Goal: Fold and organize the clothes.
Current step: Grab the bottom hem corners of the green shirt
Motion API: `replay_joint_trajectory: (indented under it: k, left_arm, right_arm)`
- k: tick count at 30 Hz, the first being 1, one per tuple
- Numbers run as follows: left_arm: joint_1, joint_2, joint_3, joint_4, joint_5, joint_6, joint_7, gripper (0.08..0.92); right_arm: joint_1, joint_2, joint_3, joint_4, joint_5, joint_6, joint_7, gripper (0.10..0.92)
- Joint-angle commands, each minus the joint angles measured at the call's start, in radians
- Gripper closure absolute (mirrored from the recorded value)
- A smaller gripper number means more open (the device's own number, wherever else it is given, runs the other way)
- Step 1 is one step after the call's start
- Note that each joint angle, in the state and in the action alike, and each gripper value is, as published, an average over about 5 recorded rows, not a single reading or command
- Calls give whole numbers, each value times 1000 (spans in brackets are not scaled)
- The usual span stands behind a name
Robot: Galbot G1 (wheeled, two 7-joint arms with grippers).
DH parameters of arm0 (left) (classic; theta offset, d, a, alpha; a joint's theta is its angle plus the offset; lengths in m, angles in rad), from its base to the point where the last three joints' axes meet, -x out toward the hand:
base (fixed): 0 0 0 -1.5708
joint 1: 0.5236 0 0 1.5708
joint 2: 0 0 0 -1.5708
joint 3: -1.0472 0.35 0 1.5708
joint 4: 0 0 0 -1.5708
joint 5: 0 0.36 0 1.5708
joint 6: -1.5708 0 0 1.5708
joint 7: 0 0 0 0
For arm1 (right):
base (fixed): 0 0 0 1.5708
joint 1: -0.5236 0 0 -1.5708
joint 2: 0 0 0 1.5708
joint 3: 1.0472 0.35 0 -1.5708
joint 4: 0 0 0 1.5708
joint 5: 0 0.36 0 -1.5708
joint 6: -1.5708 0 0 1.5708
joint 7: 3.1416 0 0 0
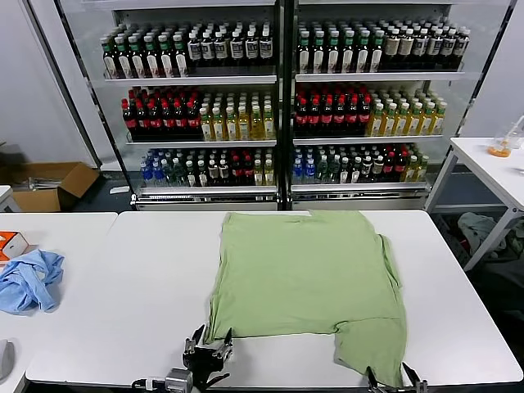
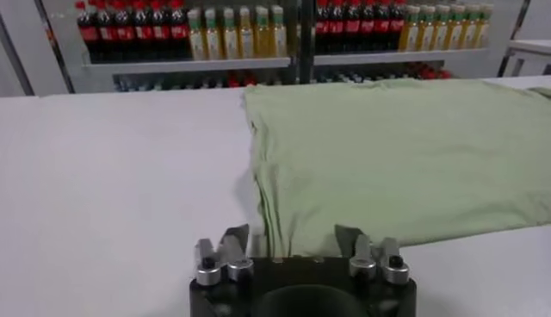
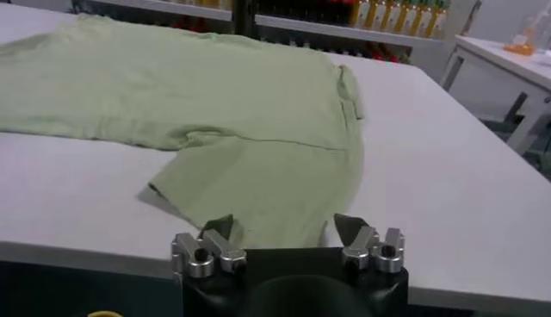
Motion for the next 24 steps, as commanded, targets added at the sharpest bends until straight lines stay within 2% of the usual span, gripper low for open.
replay_joint_trajectory:
  k: [1,13,16,19,24]
  left_arm:
    - [-23,8,4,25,-78,19,4,466]
    - [-2,10,2,-33,-126,-13,34,812]
    - [14,13,-6,-60,-142,-34,40,886]
    - [28,16,-20,-80,-158,-51,43,914]
    - [55,23,-59,-129,-184,-64,44,915]
  right_arm:
    - [-2,4,-10,-5,51,-28,2,491]
    - [-20,-3,15,46,90,8,-8,838]
    - [-29,-12,35,77,101,31,-11,904]
    - [-39,-23,62,110,120,47,-13,920]
    - [-49,-52,110,172,157,60,-16,920]
